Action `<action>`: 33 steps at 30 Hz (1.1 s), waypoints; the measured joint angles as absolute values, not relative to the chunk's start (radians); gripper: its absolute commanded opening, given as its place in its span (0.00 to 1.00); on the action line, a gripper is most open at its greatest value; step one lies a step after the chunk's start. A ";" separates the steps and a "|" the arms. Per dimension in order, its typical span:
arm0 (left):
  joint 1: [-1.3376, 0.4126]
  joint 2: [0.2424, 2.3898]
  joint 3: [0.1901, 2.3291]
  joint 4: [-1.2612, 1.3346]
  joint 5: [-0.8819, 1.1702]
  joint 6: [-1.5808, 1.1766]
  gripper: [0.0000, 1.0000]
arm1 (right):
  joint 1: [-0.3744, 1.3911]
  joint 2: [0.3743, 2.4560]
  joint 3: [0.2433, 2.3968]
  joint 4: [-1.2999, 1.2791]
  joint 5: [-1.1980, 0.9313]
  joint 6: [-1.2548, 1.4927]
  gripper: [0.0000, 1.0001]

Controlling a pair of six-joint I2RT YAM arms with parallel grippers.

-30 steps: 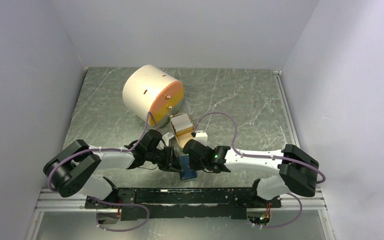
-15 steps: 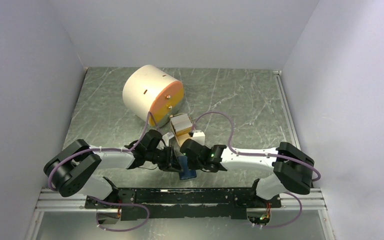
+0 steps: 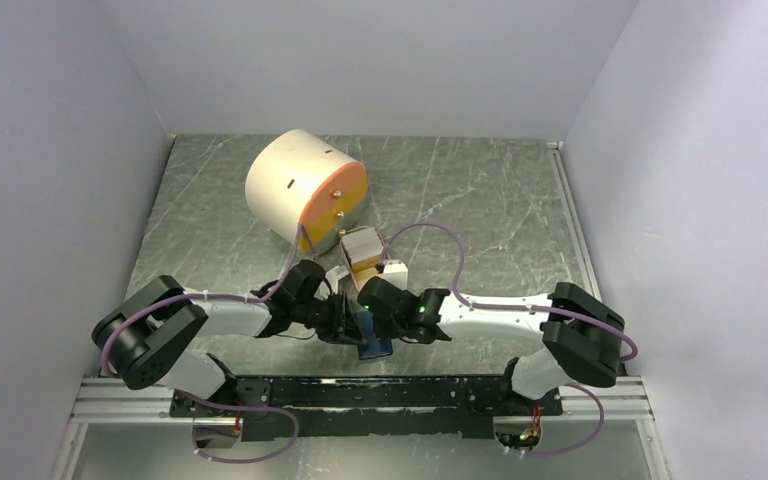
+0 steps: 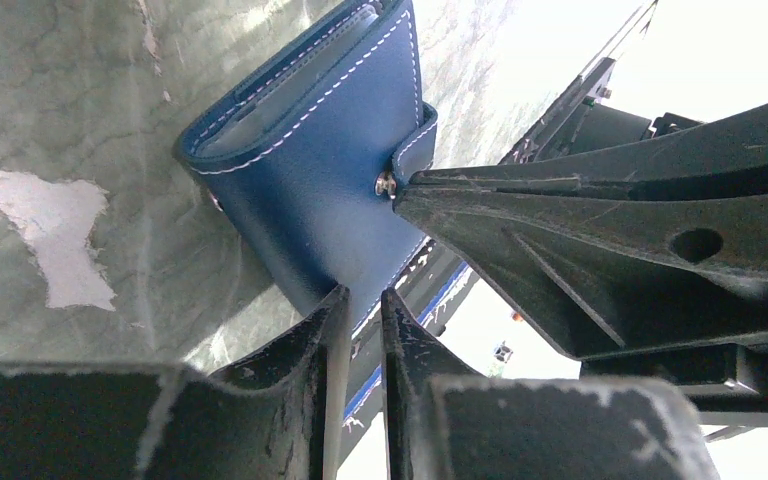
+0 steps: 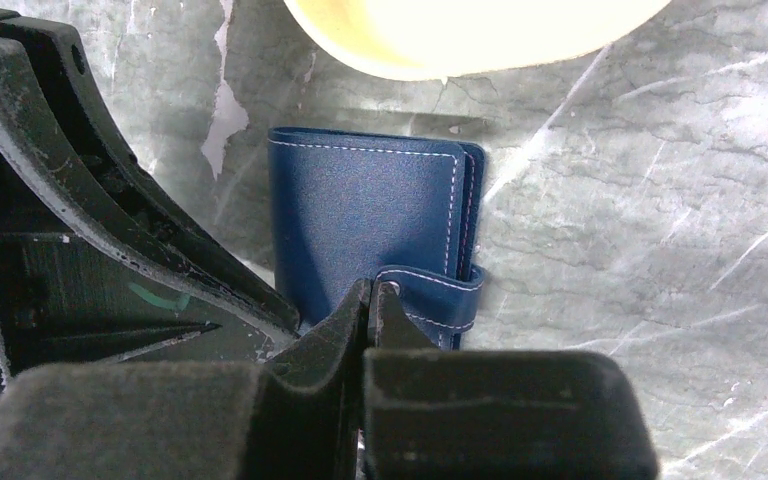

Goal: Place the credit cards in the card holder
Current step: Close the card holder at the center of the board.

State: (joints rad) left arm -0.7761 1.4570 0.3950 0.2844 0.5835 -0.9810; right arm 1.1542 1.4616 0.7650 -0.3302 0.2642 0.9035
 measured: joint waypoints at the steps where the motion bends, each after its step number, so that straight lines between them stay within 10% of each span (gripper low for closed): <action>1: -0.776 1.457 0.395 0.285 0.583 -0.981 0.23 | 1.154 1.466 0.768 -0.330 0.264 0.903 0.00; 33: -0.776 1.475 0.356 0.360 0.587 -0.986 0.22 | 1.127 1.497 0.691 -0.113 0.163 0.921 0.11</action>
State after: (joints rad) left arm -0.7761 1.4746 0.3565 0.3595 0.5873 -0.9855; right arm 1.1267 1.4975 0.6907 -0.1127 0.1635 0.9215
